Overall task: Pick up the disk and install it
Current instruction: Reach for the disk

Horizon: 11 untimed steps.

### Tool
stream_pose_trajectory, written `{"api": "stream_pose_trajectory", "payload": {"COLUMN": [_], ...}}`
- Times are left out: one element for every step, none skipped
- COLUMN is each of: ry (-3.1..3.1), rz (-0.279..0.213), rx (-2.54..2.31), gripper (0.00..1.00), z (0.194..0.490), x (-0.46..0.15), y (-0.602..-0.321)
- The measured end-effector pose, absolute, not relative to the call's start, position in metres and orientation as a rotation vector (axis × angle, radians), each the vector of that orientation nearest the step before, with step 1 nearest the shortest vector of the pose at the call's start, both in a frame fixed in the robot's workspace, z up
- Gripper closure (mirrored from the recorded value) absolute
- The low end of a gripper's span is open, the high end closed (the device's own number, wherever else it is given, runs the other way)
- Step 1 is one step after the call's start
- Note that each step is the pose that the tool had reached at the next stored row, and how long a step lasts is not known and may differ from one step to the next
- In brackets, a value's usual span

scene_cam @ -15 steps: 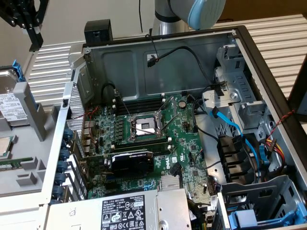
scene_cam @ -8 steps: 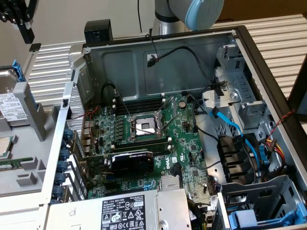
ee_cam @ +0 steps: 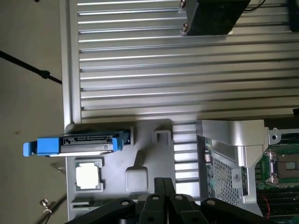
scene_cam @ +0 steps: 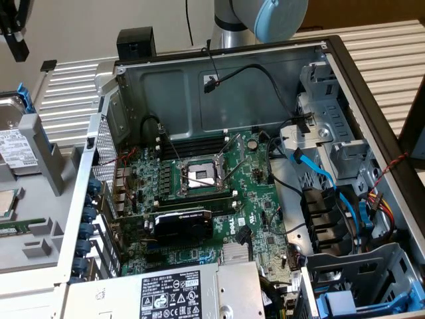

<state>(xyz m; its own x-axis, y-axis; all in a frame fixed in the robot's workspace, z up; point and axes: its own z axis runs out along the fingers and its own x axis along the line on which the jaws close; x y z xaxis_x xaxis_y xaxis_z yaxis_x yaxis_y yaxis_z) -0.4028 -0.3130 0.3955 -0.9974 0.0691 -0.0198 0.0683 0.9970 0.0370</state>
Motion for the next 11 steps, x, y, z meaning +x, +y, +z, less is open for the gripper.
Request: {"api": "stream_pose_trajectory", "payload": {"ry": [3.118, 3.118, 3.118, 3.118, 3.118, 3.118, 3.118, 3.118, 3.118, 3.118, 3.119], "rz": [0.057, 0.057, 0.057, 0.057, 0.057, 0.057, 0.056, 0.056, 0.056, 0.056, 0.055], "rx": [0.107, 0.107, 0.107, 0.107, 0.107, 0.107, 0.107, 0.107, 0.107, 0.107, 0.107], "gripper": [0.89, 0.89, 0.89, 0.89, 0.89, 0.89, 0.89, 0.89, 0.89, 0.89, 0.89], "z": [0.395, 0.395, 0.396, 0.395, 0.396, 0.395, 0.396, 0.395, 0.395, 0.396, 0.396], "x": [-0.407, -0.412, -0.416, -0.42, -0.423, -0.426, -0.429, -0.432, -0.435, -0.439, -0.443], "y": [-0.313, -0.313, -0.312, -0.311, -0.309, -0.307, -0.304, -0.302, -0.3, -0.298, -0.296]}}
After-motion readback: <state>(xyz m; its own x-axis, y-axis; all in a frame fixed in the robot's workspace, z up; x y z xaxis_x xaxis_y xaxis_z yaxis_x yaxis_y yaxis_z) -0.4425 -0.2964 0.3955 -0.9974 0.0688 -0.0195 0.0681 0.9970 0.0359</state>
